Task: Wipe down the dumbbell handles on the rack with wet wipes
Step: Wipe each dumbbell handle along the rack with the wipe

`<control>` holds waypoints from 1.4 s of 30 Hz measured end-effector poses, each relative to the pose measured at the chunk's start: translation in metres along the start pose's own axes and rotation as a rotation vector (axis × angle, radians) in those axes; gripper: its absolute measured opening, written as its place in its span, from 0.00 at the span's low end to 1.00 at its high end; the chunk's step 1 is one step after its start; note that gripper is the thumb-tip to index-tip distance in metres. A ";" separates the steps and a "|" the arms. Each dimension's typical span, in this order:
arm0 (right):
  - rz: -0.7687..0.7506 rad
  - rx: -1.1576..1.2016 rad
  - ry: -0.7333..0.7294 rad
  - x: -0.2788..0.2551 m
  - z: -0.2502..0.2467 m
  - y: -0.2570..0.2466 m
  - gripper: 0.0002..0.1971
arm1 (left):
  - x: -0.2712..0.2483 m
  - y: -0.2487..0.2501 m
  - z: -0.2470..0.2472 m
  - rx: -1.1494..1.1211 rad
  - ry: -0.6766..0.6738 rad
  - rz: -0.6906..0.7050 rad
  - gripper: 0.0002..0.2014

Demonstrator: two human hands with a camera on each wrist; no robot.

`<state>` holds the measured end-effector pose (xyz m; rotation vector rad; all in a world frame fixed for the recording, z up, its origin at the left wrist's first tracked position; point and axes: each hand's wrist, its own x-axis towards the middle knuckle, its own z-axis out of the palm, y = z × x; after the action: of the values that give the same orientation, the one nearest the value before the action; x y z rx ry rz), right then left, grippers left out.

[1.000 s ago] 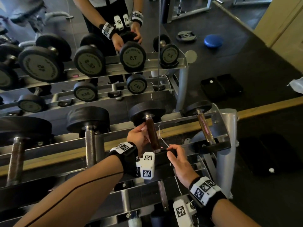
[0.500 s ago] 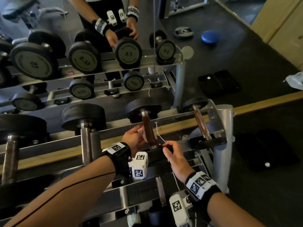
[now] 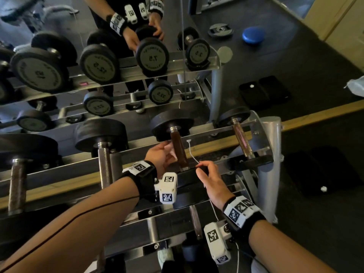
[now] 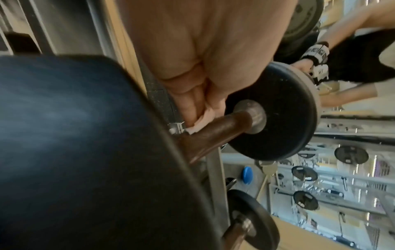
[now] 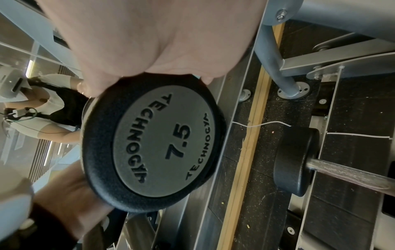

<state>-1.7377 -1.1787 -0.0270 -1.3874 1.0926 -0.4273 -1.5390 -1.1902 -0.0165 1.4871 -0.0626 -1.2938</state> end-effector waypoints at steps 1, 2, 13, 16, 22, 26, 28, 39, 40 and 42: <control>0.002 0.008 -0.002 0.000 0.000 0.000 0.05 | -0.002 -0.005 -0.003 0.064 -0.009 -0.014 0.18; 0.005 0.013 -0.002 0.000 0.000 -0.001 0.05 | -0.004 -0.010 -0.006 0.121 -0.034 -0.034 0.18; -0.014 -0.004 -0.016 -0.001 -0.001 -0.001 0.06 | -0.004 -0.003 0.007 -0.010 0.052 0.076 0.20; -0.013 -0.024 -0.032 0.000 -0.002 -0.001 0.07 | -0.022 -0.013 0.004 0.010 0.028 0.098 0.16; 0.027 -0.047 -0.056 0.004 -0.005 -0.005 0.07 | -0.048 0.007 -0.006 0.085 -0.065 0.019 0.24; 0.066 -0.089 -0.136 0.011 -0.019 -0.014 0.15 | -0.069 0.019 -0.006 0.063 -0.127 0.055 0.23; 0.060 0.009 -0.123 0.016 -0.023 -0.027 0.19 | -0.076 0.015 -0.004 0.005 -0.161 0.075 0.23; 0.034 0.136 -0.004 0.044 -0.014 -0.046 0.09 | -0.081 -0.004 0.008 -0.117 -0.123 0.198 0.20; 0.057 0.155 0.024 0.050 -0.018 -0.047 0.07 | -0.081 -0.005 0.007 -0.092 -0.082 0.228 0.20; 0.082 0.102 0.106 0.069 -0.028 -0.047 0.04 | -0.079 -0.008 -0.001 -0.030 -0.006 0.283 0.22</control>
<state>-1.7112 -1.2596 -0.0041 -1.2370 1.1937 -0.4948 -1.5742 -1.1360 0.0300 1.3922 -0.2477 -1.0656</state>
